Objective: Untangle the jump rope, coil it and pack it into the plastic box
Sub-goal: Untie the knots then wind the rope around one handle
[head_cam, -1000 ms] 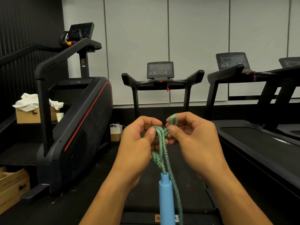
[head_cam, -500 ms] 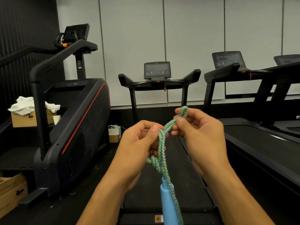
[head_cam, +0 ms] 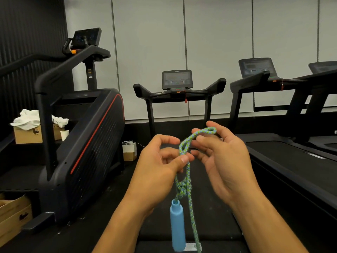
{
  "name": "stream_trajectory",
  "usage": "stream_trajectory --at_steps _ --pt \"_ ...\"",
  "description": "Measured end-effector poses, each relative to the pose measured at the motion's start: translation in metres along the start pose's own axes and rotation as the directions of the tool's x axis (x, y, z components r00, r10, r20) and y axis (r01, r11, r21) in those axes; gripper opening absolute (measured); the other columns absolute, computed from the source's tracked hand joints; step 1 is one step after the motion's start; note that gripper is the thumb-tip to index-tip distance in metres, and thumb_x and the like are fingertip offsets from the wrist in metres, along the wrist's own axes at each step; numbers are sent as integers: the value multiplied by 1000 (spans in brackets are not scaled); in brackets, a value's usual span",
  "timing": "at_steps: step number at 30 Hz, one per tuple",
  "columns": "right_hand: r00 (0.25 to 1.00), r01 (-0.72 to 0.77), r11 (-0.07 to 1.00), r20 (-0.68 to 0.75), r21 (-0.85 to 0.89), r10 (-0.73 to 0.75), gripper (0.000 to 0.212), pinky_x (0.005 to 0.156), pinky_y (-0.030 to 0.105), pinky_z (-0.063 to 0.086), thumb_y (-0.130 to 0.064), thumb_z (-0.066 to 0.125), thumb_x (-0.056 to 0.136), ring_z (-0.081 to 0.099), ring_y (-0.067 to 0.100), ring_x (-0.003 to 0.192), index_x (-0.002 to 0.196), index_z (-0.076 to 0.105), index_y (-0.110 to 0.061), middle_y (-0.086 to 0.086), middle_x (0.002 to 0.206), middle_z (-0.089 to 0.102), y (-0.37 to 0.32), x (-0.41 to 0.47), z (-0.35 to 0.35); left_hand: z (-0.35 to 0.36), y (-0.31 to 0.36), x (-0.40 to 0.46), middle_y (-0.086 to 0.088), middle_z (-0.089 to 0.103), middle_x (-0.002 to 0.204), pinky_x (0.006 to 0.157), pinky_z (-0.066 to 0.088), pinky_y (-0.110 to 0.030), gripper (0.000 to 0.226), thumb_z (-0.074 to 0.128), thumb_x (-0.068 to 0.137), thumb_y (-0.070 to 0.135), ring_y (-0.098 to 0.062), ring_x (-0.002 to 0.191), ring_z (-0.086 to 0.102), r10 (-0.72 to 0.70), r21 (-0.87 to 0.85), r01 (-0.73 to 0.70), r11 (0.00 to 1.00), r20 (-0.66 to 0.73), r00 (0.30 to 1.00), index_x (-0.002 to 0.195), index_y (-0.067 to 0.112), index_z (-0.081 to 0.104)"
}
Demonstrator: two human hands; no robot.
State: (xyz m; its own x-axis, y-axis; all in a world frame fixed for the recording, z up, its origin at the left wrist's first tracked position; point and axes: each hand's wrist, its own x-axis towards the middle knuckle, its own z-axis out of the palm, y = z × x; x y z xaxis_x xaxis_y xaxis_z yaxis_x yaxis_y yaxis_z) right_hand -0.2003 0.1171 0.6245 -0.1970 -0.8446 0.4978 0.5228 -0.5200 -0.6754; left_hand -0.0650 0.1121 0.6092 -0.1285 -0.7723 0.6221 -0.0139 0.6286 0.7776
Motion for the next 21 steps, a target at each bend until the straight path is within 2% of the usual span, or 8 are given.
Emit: stream_trajectory --at_steps 3,6,9,11,14,16,18,21 --pt "997 -3 993 76 -115 12 35 64 28 54 4 59 90 70 18 76 123 57 -9 13 95 72 5 -2 5 2 -1 1 -9 77 82 69 52 -29 29 74 84 3 -22 75 71 43 -6 -43 999 -70 997 105 14 57" --pt "991 31 971 137 -236 2 20 71 31 57 -6 61 92 71 22 80 111 64 -6 13 89 76 9 -5 8 3 -1 0 -4 76 76 67 57 -30 28 77 81 2 -20 72 72 97 77 -88 993 -115 989 98 13 57" --pt "993 61 929 117 -366 -20 57 79 29 57 -14 69 88 73 16 89 140 46 -11 6 86 78 14 -6 8 4 -2 -1 -1 76 72 65 58 -30 26 78 81 6 -18 67 73 154 192 -130 973 -119 981 92 16 57" --pt "989 120 860 134 -495 -61 81 76 21 55 -14 72 86 73 7 88 152 26 -20 -2 85 79 16 -8 6 4 -2 -2 4 76 70 59 55 -20 25 77 81 6 -8 62 72 196 276 -157 948 -121 973 88 19 57" --pt "985 167 778 145 -606 -98 82 88 31 56 -11 66 90 73 6 87 154 18 -31 -6 85 78 16 -8 4 4 -2 -3 8 75 70 57 53 -16 26 79 80 8 -4 60 71 203 343 -150 927 -124 971 86 21 58" --pt "985 165 770 138 -616 -101 80 90 39 57 -7 58 92 74 14 83 153 16 -37 0 82 78 17 -6 2 0 -3 -2 8 75 71 58 54 -17 27 81 78 8 -5 60 71 185 328 -131 936 -140 973 85 21 59" --pt "983 179 762 145 -623 -113 77 87 46 57 -3 53 93 73 20 81 152 18 -38 4 80 76 18 -4 0 -4 -4 0 6 75 71 60 57 -23 25 82 78 10 -8 59 71 183 335 -121 934 -162 970 84 21 60" --pt "983 175 796 148 -579 -108 66 74 38 61 7 50 92 73 12 75 145 34 -28 4 86 74 13 -4 1 -10 -6 3 -1 74 70 65 61 -35 19 80 80 8 -15 61 72 163 273 -107 956 -190 968 86 18 65"
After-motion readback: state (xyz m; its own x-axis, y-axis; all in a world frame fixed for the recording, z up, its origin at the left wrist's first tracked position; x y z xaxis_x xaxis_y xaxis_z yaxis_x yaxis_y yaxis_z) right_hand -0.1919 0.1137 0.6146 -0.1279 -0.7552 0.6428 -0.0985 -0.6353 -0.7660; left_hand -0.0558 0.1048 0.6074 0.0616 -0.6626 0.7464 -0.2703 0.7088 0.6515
